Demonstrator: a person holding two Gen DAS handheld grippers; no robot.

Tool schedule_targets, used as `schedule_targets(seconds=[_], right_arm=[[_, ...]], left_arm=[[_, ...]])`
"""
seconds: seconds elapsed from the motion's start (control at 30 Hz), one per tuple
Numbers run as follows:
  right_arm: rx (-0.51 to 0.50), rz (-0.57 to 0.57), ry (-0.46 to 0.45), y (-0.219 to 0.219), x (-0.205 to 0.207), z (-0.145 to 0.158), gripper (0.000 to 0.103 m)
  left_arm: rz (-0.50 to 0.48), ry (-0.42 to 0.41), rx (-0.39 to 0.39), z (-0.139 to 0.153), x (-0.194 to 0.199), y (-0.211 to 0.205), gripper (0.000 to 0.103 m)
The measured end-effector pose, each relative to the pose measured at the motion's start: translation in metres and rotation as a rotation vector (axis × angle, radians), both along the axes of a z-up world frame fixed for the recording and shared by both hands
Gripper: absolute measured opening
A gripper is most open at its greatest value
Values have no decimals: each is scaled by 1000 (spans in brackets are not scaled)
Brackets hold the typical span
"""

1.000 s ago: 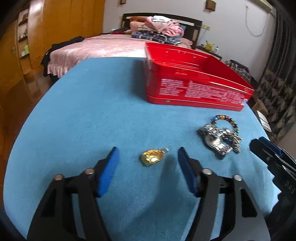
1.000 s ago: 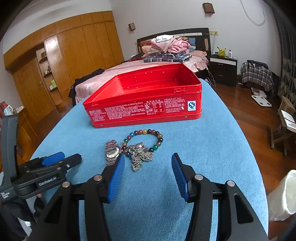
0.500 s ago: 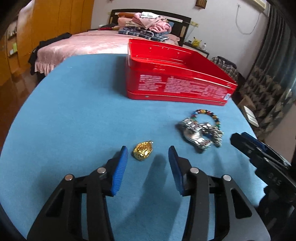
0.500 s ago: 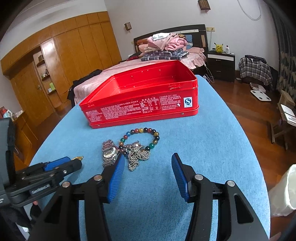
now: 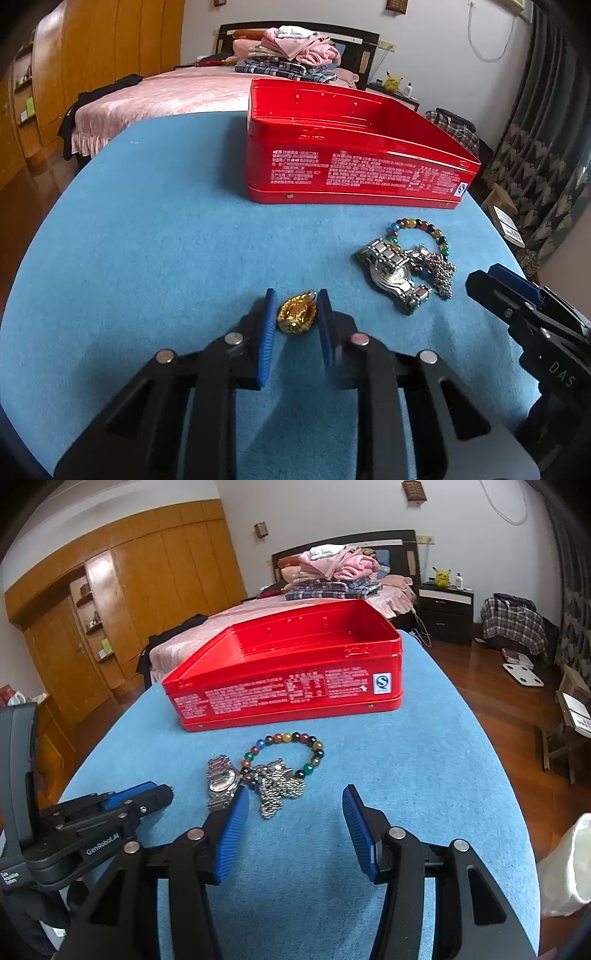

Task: Organize jewelry
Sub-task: 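Close the right gripper on the silver chain while the left gripper holds the gold pendant, then lift the silver chain with the right gripper while the left gripper holds the pendant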

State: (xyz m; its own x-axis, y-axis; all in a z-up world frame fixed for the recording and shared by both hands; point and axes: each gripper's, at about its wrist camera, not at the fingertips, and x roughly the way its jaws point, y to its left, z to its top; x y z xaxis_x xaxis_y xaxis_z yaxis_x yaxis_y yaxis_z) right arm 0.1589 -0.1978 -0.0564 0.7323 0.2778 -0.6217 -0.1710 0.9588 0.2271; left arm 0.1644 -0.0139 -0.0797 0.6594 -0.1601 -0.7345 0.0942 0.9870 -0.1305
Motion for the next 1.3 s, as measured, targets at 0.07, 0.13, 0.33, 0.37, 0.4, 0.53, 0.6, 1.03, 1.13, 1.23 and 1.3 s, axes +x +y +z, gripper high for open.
schedule_targets(seconds=[0.07,0.13,0.33,0.37,0.4,0.53,0.6,1.03,1.13,1.23,1.3], right_arm=[[-9,11,3,2,0,0,52],[-15,18,11,3,2,-1,52],[-38,42,57,11,12,-5,52],[-36,43,64,11,13,-6,52],[-32,41,76,11,16,-7,52],[-23,36,99,10,22,-9,52],[-37,33,108,12,26,-9,52],[-80,65,149,26,40,-8,26],[-84,85,142,27,37,-8,23],[-62,90,137,22,30,-7,21],[-32,95,139,18,23,-6,20]], left_arm=[[2,-6,-13,1,-2,1,20],[11,-7,-32,2,-2,4,20],[35,-28,-42,10,-5,11,20],[37,-28,-41,10,-4,11,20],[38,-28,-38,10,-3,11,20],[43,-24,-28,9,-2,11,20],[43,-21,-24,8,-1,11,20],[41,-13,-25,5,1,9,20],[43,-13,-26,5,1,9,20],[43,-19,-26,7,0,10,20],[39,-23,-27,9,-1,10,20]])
